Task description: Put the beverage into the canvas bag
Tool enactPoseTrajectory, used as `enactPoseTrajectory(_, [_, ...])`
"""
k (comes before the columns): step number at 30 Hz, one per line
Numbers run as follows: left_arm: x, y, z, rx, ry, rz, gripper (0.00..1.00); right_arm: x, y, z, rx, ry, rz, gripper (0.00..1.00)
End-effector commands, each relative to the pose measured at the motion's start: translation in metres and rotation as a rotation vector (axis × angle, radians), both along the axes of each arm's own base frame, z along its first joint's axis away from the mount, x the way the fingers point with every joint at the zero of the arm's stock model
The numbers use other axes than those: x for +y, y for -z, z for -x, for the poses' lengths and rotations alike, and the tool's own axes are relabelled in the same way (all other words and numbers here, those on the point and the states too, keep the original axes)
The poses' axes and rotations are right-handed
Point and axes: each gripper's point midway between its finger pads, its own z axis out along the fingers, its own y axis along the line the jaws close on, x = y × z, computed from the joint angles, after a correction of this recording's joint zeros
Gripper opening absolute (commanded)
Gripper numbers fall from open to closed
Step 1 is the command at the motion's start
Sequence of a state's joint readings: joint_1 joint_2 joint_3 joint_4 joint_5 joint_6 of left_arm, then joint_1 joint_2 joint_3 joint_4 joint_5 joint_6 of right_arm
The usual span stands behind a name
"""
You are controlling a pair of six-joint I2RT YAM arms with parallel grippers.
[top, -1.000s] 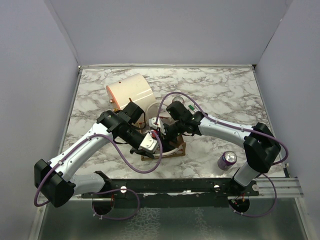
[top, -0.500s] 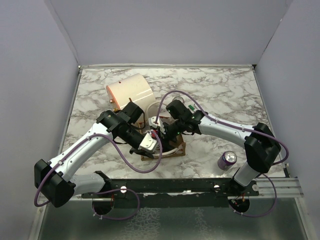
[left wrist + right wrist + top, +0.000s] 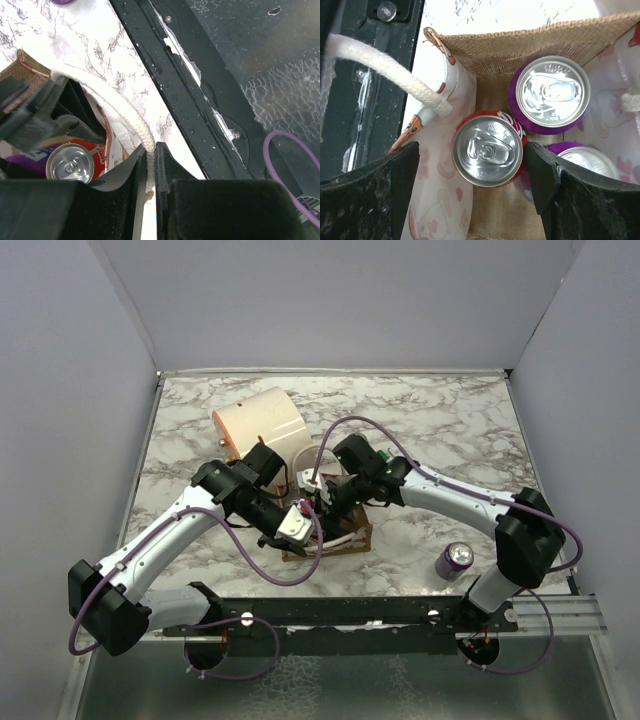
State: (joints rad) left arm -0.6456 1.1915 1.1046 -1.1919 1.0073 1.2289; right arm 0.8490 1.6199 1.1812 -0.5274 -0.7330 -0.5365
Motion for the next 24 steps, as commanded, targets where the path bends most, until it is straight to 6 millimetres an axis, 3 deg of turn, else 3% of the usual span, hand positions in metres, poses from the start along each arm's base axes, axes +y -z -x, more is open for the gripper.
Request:
enactPoseTrajectory(1, [-0.001,-0.011,0.005,-0.008,0.026,0.056,0.13,0.002,-0.048,0.004,0.002,-0.034,-0.113,0.84])
enactPoseTrajectory(9, [-0.002,-0.014,0.005,-0.010,0.034,0.064,0.13,-0.007,-0.064,-0.008,-0.023,0.001,-0.144,0.83])
enactPoseTrajectory(20, [-0.002,-0.016,0.004,-0.015,0.032,0.065,0.13,-0.030,-0.082,-0.051,-0.149,0.166,-0.125,0.81])
enactPoseTrajectory(24, [-0.003,-0.016,0.004,-0.015,0.032,0.067,0.14,-0.040,-0.079,-0.062,-0.205,0.203,-0.084,0.82])
